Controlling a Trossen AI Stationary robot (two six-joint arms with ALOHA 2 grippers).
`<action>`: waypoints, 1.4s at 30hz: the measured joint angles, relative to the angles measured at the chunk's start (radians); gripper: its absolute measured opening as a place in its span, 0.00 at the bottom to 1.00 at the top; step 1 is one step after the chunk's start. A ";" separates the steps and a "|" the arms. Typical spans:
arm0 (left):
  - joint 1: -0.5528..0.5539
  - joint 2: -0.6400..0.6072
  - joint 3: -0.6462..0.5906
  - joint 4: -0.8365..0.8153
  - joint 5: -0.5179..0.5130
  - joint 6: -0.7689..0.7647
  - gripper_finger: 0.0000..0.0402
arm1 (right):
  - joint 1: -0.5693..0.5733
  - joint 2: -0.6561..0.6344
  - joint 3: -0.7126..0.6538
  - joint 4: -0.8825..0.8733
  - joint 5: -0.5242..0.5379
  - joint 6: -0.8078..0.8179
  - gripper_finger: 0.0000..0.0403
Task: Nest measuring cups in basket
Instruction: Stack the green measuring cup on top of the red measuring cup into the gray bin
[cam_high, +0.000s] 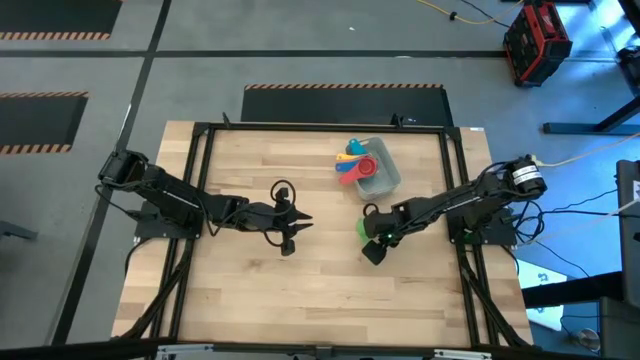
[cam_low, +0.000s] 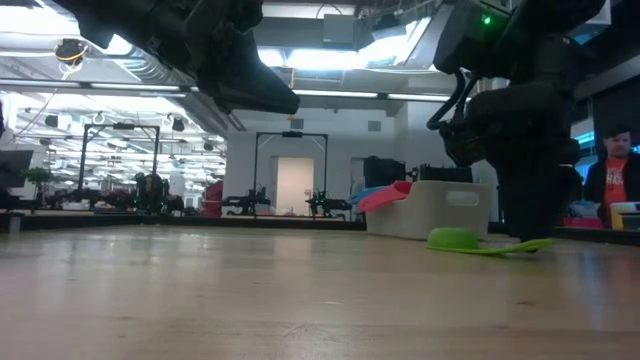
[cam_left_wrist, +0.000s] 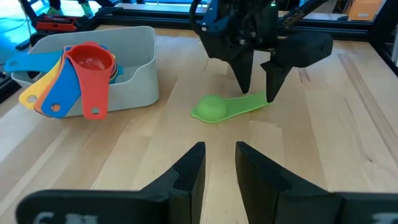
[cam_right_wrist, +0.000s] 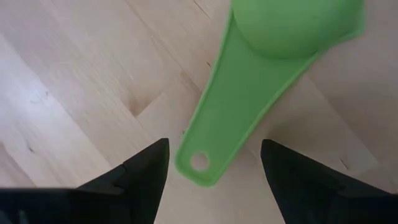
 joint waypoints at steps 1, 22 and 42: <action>0.000 0.000 0.000 0.000 0.000 0.000 0.20 | 0.000 0.000 0.000 0.000 0.000 0.000 0.64; 0.000 0.000 0.000 -0.004 0.000 0.000 0.20 | 0.046 0.044 0.003 0.026 0.050 0.006 0.64; 0.000 0.000 0.000 -0.005 0.000 0.000 0.20 | 0.045 0.047 0.001 -0.009 0.067 0.006 0.35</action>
